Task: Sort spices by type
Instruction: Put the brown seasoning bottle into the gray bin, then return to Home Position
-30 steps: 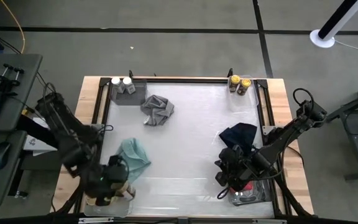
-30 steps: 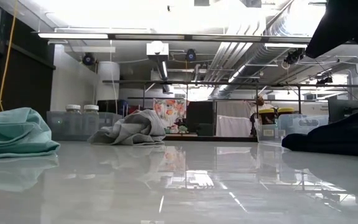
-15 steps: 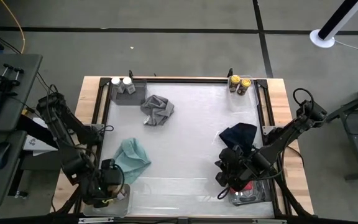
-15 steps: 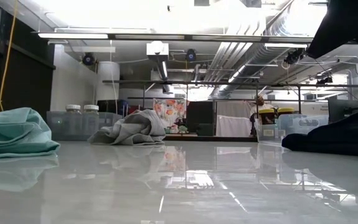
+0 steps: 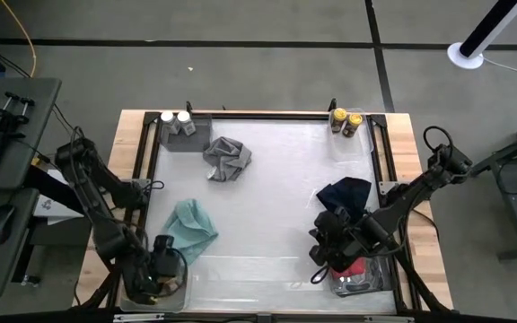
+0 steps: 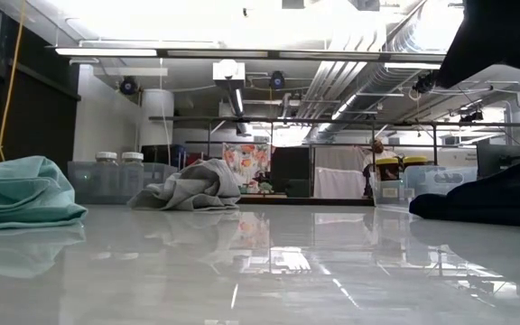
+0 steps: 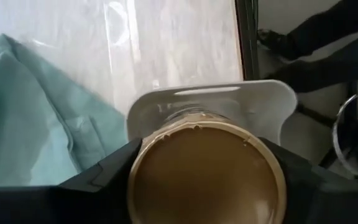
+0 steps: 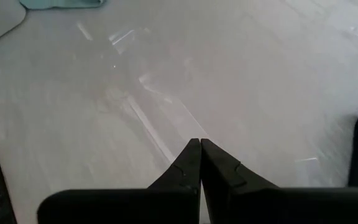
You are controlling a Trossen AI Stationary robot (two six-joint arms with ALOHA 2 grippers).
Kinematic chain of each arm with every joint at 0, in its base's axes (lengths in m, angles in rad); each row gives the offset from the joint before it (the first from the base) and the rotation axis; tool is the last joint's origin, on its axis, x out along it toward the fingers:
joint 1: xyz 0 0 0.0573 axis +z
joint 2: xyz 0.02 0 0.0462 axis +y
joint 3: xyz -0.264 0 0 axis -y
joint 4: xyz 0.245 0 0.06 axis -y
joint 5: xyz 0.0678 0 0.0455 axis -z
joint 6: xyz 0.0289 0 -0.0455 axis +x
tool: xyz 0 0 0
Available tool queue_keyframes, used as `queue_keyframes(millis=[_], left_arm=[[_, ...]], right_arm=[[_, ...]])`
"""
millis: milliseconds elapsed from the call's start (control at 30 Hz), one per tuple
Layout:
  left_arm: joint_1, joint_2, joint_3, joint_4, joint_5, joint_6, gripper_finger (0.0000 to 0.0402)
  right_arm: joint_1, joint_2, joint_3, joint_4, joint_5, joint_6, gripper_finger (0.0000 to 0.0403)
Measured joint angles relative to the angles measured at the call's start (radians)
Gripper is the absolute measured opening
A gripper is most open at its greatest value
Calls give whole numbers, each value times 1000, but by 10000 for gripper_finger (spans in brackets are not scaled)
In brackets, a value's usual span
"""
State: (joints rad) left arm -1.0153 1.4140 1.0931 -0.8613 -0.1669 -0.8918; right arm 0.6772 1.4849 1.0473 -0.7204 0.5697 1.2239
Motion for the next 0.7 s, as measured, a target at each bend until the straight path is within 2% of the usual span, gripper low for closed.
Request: queue_keyframes(millis=[133, 200, 367, 500, 600, 700], left_arm=[[1, 64, 0, 7, -4, 31, 313], [1, 94, 1, 9, 7, 31, 333], [31, 122, 2, 24, 103, -8, 340], [69, 73, 21, 18, 155, -21, 342], [97, 2, 42, 7, 134, -21, 343], [134, -83, 78, -47, 42, -21, 343]], right_arm=[[-6, 0, 0, 0, -8, -15, 0], [-6, 0, 0, 0, -19, -21, 0], [-6, 0, 0, -1, -24, -29, 0], [-6, 0, 0, -1, -24, -50, 0], [-6, 0, 0, -2, -25, -69, 0], [-6, -8, 0, -2, -28, -80, 0]])
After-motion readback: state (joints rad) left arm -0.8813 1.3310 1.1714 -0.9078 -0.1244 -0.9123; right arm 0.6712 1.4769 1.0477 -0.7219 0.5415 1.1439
